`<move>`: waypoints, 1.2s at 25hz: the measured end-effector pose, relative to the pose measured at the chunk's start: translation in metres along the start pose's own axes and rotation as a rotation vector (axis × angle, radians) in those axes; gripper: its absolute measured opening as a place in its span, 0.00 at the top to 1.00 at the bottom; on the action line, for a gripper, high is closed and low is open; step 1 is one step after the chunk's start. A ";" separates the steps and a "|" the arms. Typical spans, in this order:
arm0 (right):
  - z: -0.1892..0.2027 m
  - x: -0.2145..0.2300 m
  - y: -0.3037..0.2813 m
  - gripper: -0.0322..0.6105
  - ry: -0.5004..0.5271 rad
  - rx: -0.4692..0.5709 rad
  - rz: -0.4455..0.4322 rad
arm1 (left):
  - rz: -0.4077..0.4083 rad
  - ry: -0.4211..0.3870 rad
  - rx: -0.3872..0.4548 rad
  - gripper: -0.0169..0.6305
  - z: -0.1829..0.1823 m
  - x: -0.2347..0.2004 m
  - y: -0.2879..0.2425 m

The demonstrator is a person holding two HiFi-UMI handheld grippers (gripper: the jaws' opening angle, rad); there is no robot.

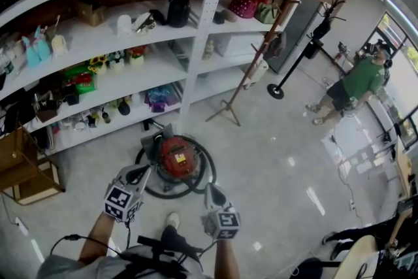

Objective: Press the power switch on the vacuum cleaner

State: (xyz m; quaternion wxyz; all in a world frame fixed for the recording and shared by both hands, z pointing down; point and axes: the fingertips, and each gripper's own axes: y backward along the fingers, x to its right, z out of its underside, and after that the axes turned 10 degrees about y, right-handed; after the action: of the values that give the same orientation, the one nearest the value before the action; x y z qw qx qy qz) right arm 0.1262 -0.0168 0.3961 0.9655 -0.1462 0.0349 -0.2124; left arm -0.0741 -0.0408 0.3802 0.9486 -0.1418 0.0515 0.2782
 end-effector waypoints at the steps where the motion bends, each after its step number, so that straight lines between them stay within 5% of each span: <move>1: -0.001 0.005 -0.006 0.93 0.003 -0.002 -0.007 | -0.007 0.003 -0.005 0.96 0.000 -0.002 -0.006; 17: -0.013 0.074 -0.077 0.93 -0.002 -0.017 -0.082 | -0.095 0.012 -0.007 0.96 -0.026 -0.020 -0.087; 30: 0.003 0.079 -0.114 0.93 -0.022 -0.059 -0.103 | -0.092 0.011 -0.045 0.96 -0.014 -0.040 -0.114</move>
State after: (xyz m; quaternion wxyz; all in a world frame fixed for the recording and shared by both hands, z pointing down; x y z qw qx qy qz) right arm 0.1530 -0.1484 0.4329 0.9489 -0.1786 0.0232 -0.2590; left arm -0.0461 -0.1577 0.4017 0.9567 -0.1670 0.0441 0.2343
